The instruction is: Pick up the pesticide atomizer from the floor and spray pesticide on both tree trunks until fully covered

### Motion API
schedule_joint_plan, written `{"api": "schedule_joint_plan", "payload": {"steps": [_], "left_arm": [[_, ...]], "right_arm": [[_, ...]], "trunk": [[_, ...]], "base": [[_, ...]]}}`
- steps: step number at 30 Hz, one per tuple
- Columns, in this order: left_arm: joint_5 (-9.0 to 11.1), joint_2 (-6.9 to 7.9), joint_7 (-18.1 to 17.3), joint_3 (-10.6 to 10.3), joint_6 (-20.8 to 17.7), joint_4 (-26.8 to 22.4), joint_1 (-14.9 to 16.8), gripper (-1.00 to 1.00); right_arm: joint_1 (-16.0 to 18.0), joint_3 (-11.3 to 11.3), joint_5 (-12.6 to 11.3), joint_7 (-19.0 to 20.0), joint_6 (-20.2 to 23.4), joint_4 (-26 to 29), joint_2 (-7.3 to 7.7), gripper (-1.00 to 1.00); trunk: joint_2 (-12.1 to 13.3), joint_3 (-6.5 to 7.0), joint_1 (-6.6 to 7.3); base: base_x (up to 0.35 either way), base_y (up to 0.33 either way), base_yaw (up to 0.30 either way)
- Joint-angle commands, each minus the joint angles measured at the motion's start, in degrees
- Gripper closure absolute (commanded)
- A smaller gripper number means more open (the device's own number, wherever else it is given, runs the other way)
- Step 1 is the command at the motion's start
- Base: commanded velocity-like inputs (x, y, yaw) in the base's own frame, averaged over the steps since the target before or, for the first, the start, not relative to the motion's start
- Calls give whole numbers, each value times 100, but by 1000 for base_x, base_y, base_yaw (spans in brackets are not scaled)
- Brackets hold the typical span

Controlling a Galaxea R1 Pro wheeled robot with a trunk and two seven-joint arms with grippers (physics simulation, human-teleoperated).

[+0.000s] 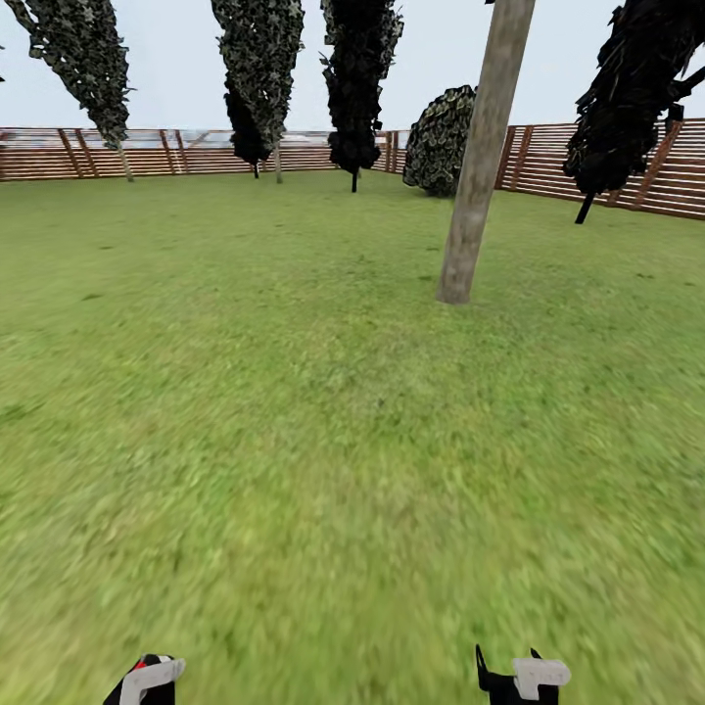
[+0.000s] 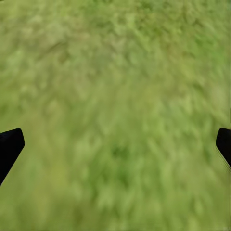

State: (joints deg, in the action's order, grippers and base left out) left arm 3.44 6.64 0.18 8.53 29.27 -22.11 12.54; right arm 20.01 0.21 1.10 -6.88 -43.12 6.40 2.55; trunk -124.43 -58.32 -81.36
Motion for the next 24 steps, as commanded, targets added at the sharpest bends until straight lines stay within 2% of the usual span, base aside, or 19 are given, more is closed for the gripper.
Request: {"api": "schedule_joint_plan", "payload": {"steps": [1,24], "left_arm": [[34,2,-1,-9,18,4,3,100],[34,4,2,-9,18,6,3,100]], "right_arm": [[3,5,13,-24,-12,-5,0,-100],[3,12,15,-24,-13,-2,-2,-100]], "trunk": [[-1,-4,-2],[-1,-4,-2]], "base": [[311,-96,0],[310,-96,0]]}}
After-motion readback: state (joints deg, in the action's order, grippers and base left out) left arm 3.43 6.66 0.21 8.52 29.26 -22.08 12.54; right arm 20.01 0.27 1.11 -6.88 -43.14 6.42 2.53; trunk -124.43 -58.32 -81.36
